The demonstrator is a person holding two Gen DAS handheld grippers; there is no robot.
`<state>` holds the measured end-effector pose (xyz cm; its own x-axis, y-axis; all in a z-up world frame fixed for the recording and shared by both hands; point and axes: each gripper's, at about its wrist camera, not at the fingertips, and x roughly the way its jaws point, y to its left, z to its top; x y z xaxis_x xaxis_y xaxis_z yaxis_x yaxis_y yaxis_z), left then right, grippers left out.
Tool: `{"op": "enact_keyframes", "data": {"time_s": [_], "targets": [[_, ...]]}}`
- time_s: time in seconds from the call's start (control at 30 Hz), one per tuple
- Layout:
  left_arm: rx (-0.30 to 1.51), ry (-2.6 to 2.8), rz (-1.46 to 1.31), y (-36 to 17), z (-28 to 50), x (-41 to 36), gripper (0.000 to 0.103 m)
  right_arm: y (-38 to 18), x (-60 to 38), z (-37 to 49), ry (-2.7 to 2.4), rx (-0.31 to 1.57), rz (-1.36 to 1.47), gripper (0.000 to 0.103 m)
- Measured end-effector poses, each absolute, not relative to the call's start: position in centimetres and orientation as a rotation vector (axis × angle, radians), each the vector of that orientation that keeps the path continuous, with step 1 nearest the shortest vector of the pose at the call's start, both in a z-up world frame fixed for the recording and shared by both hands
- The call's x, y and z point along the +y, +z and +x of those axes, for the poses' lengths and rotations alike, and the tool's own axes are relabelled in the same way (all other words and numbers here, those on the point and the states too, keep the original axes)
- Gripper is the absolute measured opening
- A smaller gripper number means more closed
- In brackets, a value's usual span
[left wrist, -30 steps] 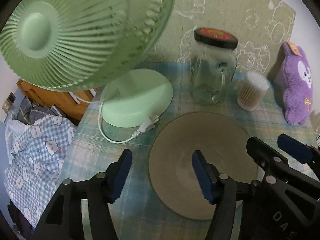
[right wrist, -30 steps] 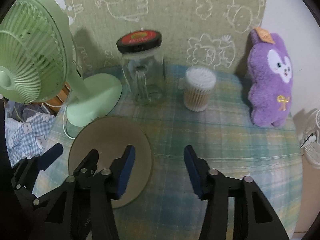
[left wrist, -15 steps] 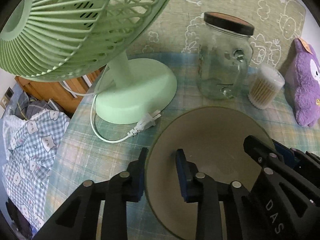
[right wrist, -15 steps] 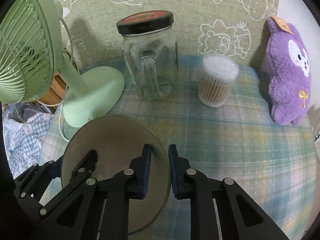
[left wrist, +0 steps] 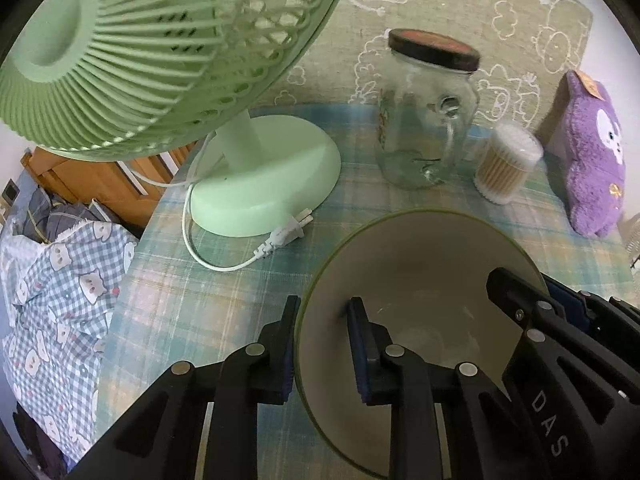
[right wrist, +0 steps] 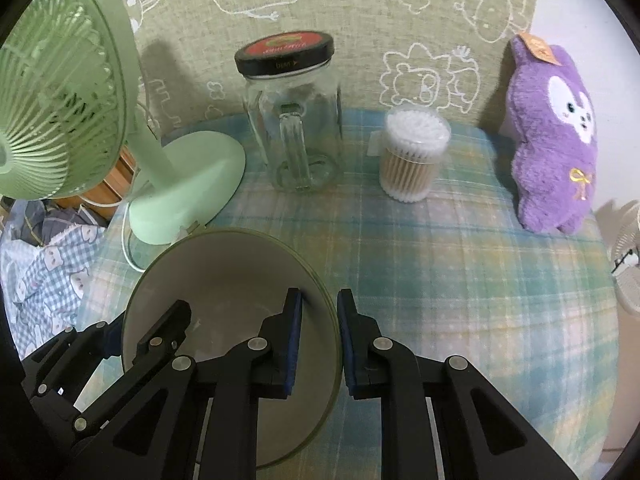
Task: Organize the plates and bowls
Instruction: 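Carry the held bowl with both grippers over the plate stack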
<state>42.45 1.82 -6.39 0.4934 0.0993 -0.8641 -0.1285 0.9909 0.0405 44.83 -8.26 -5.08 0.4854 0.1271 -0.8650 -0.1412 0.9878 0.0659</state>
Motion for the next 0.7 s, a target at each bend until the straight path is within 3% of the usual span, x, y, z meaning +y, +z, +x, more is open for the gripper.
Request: {"op": "enact_keyframes", "data": {"time_s": [0.7], "targets": [[0.952,0.023,-0.007,2.1,31.9,1.0,0.021,4.2,-9.4,32.1,0.052,0.965,0.012,0.021]]}}
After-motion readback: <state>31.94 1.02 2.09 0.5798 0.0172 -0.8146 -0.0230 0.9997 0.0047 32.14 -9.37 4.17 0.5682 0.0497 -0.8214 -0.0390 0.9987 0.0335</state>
